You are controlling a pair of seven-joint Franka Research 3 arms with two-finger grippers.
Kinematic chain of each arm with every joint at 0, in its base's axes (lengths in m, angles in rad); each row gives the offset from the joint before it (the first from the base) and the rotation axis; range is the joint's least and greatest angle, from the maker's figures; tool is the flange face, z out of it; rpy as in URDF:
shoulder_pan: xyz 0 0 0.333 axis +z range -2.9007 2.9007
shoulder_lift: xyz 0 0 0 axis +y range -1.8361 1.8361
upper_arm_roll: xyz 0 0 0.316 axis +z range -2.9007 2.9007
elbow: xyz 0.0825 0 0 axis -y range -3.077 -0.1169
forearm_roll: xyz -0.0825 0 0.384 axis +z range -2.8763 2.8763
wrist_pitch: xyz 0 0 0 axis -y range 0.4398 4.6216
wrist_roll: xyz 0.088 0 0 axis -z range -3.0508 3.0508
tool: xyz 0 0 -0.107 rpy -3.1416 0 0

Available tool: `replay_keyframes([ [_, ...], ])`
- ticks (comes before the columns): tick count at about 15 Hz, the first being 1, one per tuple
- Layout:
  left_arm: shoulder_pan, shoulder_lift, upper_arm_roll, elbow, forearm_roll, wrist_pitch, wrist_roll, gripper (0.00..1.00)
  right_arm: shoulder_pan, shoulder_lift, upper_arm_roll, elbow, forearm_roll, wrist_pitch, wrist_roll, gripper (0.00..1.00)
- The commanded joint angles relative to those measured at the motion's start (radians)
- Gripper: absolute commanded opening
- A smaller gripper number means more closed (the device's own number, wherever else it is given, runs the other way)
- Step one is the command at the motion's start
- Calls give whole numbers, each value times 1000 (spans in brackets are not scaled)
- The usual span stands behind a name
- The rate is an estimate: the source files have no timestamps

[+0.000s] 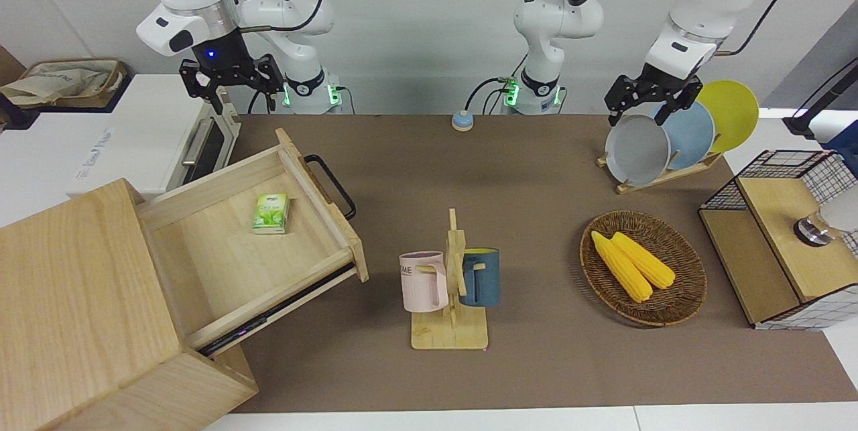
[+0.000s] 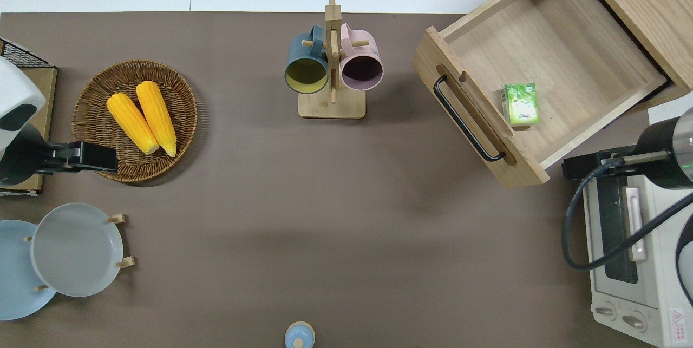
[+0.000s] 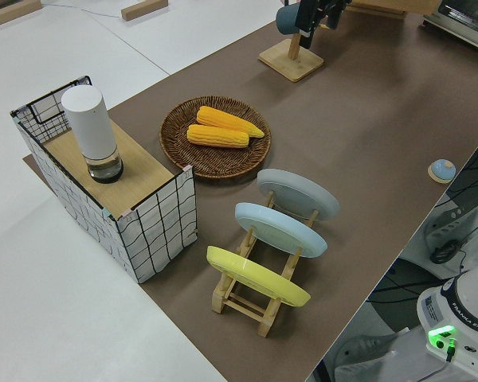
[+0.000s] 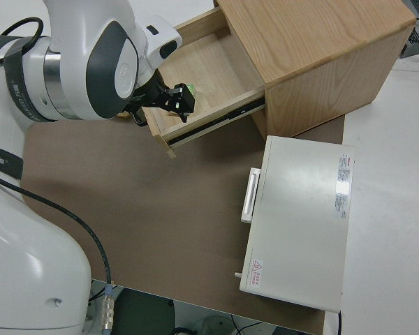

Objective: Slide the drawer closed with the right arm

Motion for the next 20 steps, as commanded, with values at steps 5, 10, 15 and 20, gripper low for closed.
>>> replay_keyframes([
  [5, -2, -8, 3, 2, 13, -14, 1, 995, 27, -8, -1, 12, -16, -17, -17, 987],
  [10, -2, -8, 3, 2, 13, -13, 1, 998, 34, -10, -8, 14, -3, -30, -18, 987],
  [15, -2, -8, 3, 2, 13, -14, 1, 995, 35, -5, -8, 34, 0, -31, -17, 987],
  [20, -2, -8, 3, 2, 13, -13, 1, 995, 63, 8, -8, 55, -13, -34, 8, 987],
])
